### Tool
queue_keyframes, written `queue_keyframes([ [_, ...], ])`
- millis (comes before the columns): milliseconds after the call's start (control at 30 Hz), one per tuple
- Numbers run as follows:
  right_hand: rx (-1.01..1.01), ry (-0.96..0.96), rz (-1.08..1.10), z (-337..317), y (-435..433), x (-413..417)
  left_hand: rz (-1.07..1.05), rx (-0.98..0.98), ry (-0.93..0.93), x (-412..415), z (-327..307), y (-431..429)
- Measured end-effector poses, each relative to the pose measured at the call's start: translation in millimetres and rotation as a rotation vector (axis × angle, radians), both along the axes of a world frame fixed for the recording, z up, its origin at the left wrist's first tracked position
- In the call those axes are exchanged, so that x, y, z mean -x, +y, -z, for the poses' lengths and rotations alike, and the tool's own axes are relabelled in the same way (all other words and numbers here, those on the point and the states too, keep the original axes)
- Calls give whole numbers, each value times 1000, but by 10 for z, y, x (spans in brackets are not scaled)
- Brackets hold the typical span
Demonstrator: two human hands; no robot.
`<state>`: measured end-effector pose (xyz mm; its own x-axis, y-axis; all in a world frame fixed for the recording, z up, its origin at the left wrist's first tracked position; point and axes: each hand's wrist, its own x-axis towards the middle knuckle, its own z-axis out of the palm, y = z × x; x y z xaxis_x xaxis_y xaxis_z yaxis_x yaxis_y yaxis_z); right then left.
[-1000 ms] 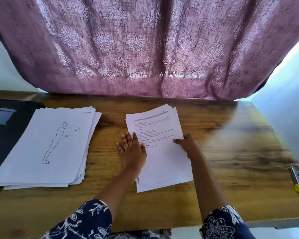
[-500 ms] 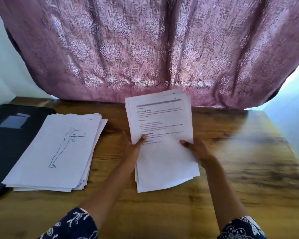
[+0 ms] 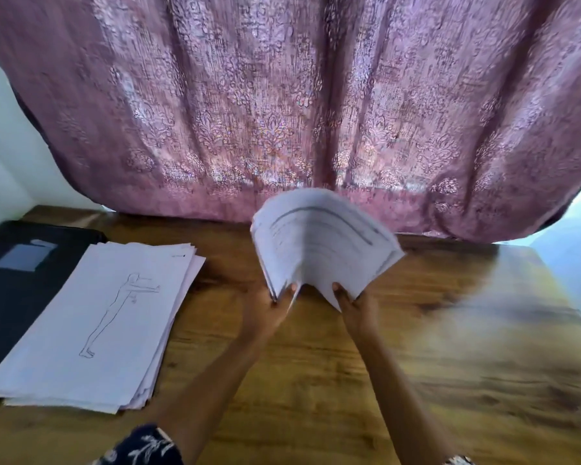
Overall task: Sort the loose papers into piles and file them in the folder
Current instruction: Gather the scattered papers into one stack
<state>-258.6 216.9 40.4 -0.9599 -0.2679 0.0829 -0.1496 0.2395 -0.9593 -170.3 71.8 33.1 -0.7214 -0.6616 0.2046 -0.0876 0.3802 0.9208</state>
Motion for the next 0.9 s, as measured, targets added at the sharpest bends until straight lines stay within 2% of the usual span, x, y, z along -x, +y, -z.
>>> queue_keyframes([
  [133, 40, -48, 66, 32, -108, 43, -34, -6, -90, 215, 33, -106],
  [267, 119, 52, 77, -324, -194, -23, -79, -46, -65, 186, -504, -385],
  [367, 205, 61, -54, -591, -410, -238, -137, 15, -76, -177, -675, -797],
  [500, 248, 2, -211, -632, -939, -746, -196, 42, -241, -869, -794, -1322],
  [600, 237, -89, -269, -483, -1469, -1124, -327, 139, -353, -1349, -882, -1717],
  [700, 132, -187, -299, -205, -2025, -1462, -436, 245, -534, -1721, -695, -2171],
  [767, 66, -238, -354, 5, -2344, -1682, -422, 246, -662, -1918, -392, -2458],
  [833, -150, -212, -377, 171, -2562, -1857, -326, 263, -791, -2087, -28, -2665],
  [900, -374, -208, -298, 288, -2655, -1945, -265, 315, -856, -2218, 261, -2814],
])
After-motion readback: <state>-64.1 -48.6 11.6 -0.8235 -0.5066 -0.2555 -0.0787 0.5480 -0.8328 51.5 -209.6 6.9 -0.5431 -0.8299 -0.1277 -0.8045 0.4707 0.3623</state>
